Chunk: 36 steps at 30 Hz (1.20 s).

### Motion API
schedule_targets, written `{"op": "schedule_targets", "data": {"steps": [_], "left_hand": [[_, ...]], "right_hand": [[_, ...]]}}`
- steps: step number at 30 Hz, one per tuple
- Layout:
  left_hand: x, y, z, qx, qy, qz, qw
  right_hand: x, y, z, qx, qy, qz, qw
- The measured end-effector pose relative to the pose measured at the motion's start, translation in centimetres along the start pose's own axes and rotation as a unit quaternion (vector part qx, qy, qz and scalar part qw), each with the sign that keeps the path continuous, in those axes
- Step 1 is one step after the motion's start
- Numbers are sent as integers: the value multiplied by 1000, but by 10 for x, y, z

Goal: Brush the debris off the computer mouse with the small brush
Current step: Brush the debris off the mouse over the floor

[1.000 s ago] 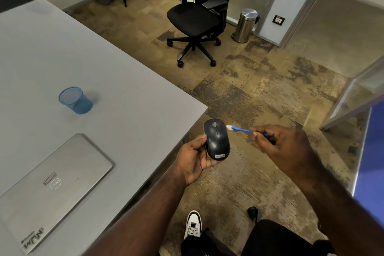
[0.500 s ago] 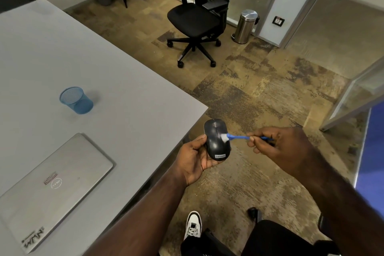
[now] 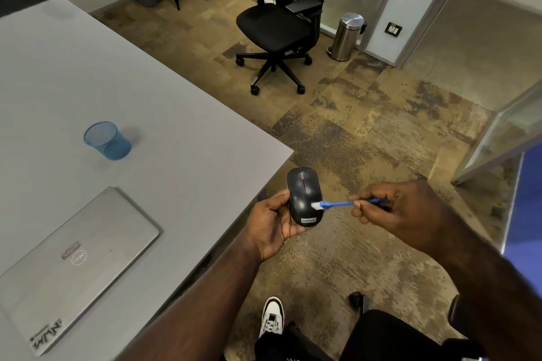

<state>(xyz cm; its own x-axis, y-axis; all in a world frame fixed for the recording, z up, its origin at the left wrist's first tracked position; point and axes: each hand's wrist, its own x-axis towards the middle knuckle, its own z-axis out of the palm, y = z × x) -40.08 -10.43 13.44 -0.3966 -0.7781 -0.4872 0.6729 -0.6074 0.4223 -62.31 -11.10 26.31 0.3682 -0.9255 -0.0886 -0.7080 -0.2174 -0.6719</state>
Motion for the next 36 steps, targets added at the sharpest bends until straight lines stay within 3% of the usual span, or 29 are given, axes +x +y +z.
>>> {"op": "schedule_targets", "data": {"steps": [5, 7, 10, 13, 15, 19, 22, 26, 31, 36], "left_hand": [[0, -4, 1, 25, -36, -11, 999], [0, -5, 1, 29, -43, -16, 999], [0, -3, 0, 37, -39, -13, 998], [-1, -3, -3, 28, -20, -8, 999], [-2, -2, -5, 19, -12, -7, 1000], [-2, -2, -2, 33, -19, -8, 999], [-1, -1, 0, 33, -20, -4, 999], [-4, 3, -3, -1, -13, 1, 1000], [-5, 6, -2, -30, -21, 0, 999], [2, 7, -4, -26, -9, 15, 1000]], "right_hand": [[14, 3, 6, -38, 135, 33, 990], [18, 2, 7, -62, 150, 28, 986], [18, -3, 7, -119, 65, 9, 991], [16, -7, -3, -63, -21, 7, 998], [18, -9, -11, -35, -18, 4, 999], [27, -6, -8, -79, 70, 7, 994], [28, -6, -2, -107, 27, 6, 994], [17, -15, -16, -56, -90, 2, 994], [14, -8, -15, -44, -1, 10, 999], [5, -11, -7, -61, -110, 12, 992]]}}
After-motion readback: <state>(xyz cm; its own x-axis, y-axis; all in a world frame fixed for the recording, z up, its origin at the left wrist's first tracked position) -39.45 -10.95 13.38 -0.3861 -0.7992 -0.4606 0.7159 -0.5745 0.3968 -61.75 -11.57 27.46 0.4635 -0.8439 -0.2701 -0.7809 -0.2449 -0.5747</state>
